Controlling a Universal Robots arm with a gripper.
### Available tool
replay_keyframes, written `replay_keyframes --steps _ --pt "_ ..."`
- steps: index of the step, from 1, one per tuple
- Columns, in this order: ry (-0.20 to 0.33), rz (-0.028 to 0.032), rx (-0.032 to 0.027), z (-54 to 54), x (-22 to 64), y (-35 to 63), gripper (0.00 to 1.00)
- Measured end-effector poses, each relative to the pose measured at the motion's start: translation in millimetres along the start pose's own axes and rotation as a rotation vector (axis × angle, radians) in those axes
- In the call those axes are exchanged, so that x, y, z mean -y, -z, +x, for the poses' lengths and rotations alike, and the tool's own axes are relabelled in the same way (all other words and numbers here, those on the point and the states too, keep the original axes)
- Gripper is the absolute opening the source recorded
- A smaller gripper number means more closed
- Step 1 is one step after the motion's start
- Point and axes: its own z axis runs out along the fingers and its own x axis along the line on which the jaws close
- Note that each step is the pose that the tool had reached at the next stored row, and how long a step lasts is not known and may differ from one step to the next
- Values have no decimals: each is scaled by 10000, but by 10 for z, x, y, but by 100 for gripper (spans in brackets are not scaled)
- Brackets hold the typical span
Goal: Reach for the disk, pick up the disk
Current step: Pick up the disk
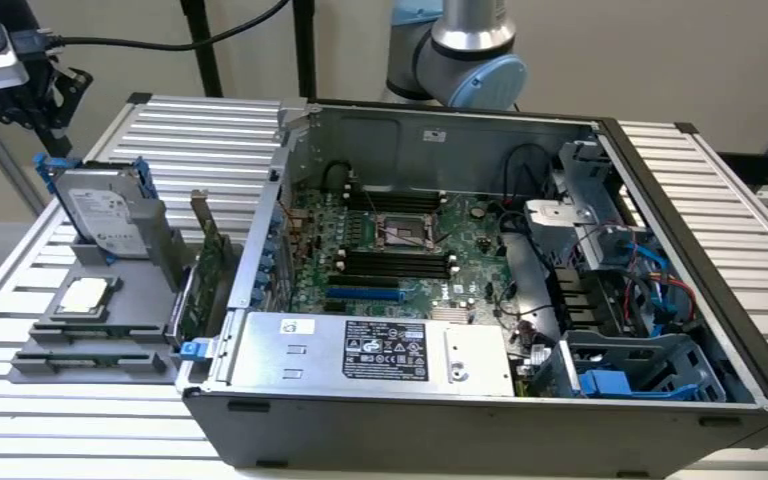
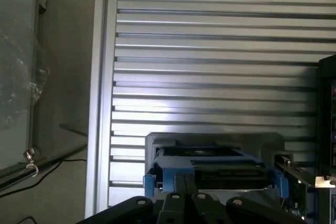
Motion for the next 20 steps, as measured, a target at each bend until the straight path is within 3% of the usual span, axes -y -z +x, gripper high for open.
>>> replay_keyframes --steps 4,20 --pt "108 1 -2 3 -1 1 11" --pt "2996 0 -113 3 -2 21 11"
